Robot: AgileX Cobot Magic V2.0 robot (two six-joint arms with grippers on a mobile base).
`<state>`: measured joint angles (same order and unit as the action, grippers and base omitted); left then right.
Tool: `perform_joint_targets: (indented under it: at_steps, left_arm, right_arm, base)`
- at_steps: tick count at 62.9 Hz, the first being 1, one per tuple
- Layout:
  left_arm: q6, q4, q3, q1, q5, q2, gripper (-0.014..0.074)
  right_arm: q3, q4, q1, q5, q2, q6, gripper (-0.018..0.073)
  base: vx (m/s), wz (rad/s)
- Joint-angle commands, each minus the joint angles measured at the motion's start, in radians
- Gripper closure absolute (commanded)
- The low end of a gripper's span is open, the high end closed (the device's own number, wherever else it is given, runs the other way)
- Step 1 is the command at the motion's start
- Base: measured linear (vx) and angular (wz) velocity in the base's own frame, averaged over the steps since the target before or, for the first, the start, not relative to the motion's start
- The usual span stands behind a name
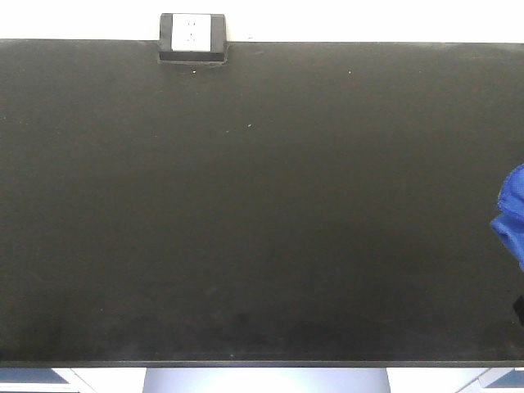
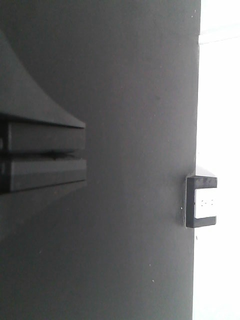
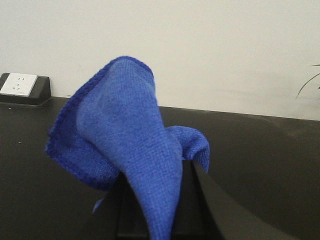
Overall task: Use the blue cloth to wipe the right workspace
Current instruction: 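Lower the held blue cloth onto the counter with the right gripper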
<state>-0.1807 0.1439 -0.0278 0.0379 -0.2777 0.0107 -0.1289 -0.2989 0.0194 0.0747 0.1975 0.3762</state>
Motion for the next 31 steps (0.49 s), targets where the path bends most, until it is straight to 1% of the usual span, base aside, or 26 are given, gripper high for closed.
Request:
perform_joint_targets:
  at_steps: [1,31]
  left_arm:
    - [-0.008,0.001,-0.03,0.004,0.079,0.016,0.0602]
    - [-0.008,0.001,-0.03,0.004,0.079,0.016,0.0602]
  right_arm:
    - [-0.031,-0.002,-0.002,-0.086,0.016,0.008,0.0559]
    - [-0.031,-0.002,-0.002,-0.086,0.016,0.008,0.0559]
  base:
    - [0.05,0.0]
    - [0.01,0.0]
